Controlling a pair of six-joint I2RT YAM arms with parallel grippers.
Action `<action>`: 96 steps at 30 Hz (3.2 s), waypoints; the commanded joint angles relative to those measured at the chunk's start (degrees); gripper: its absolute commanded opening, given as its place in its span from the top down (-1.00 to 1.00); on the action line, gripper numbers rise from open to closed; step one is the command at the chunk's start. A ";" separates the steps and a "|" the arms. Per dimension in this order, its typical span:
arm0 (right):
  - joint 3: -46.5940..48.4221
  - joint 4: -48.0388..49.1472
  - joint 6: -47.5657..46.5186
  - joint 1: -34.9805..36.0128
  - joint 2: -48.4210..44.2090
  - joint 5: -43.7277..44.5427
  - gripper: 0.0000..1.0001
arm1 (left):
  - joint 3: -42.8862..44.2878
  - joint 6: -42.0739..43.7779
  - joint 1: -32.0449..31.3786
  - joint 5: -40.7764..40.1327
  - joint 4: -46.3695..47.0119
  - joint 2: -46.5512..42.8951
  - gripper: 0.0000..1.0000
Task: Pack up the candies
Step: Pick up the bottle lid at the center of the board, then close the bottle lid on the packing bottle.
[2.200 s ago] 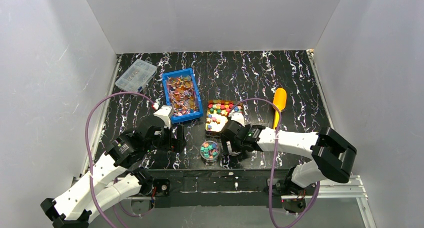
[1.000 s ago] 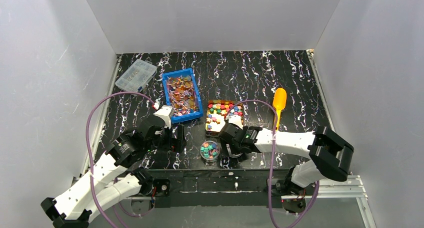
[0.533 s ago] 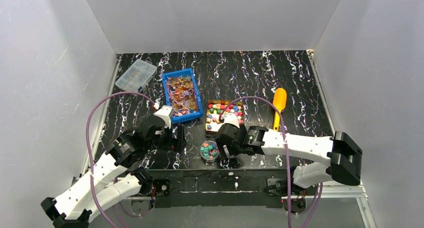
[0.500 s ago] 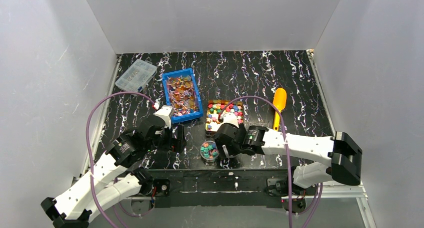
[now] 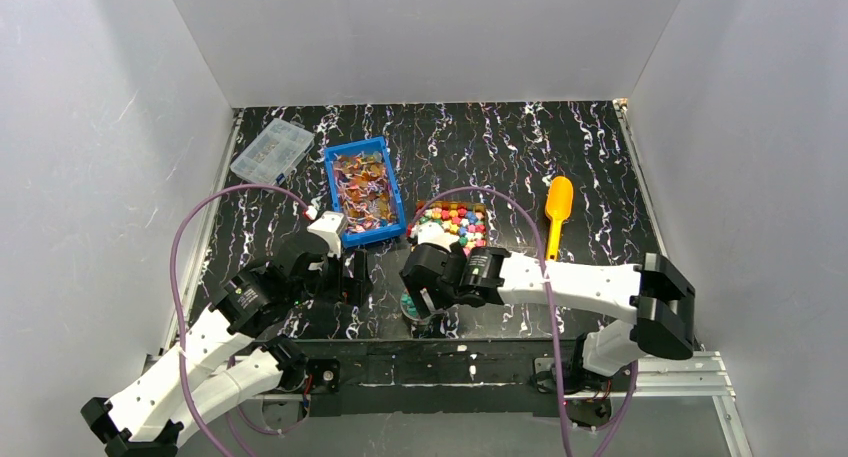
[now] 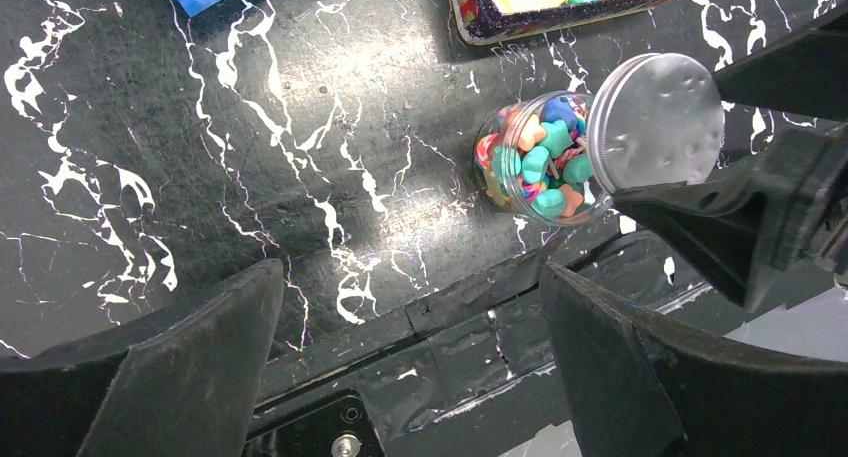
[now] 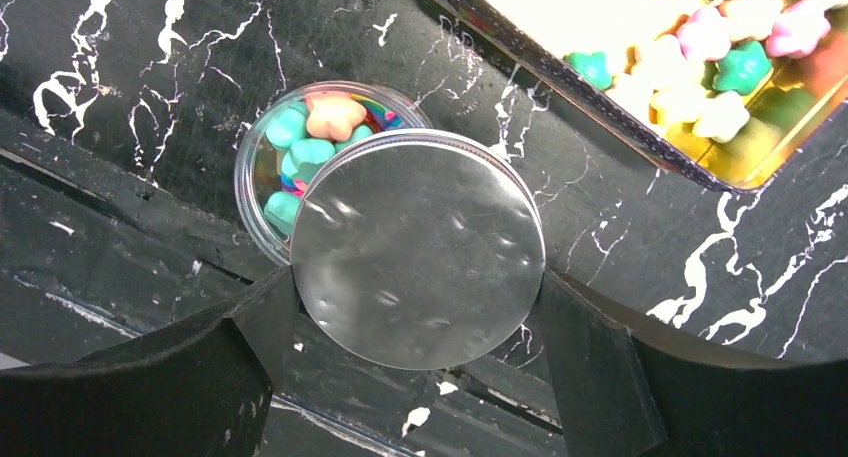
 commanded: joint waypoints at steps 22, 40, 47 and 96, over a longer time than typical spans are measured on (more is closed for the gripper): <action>5.43 5.64 -2.60 0.86 9.14 -3.56 -0.44 | 0.32 -0.97 -0.16 -2.88 -1.87 -1.39 -0.99; 3.38 4.85 -0.98 2.91 11.78 -2.63 -0.51 | 0.25 -1.21 -0.09 -2.63 -2.01 -1.40 -0.99; 1.34 5.09 0.01 3.19 11.41 -0.62 -0.64 | 0.41 -1.81 -0.13 -2.10 -2.02 -1.45 -0.99; -0.90 6.78 1.30 7.06 4.20 2.97 -0.97 | 0.14 -9.39 -0.17 3.05 -4.37 -1.30 -0.99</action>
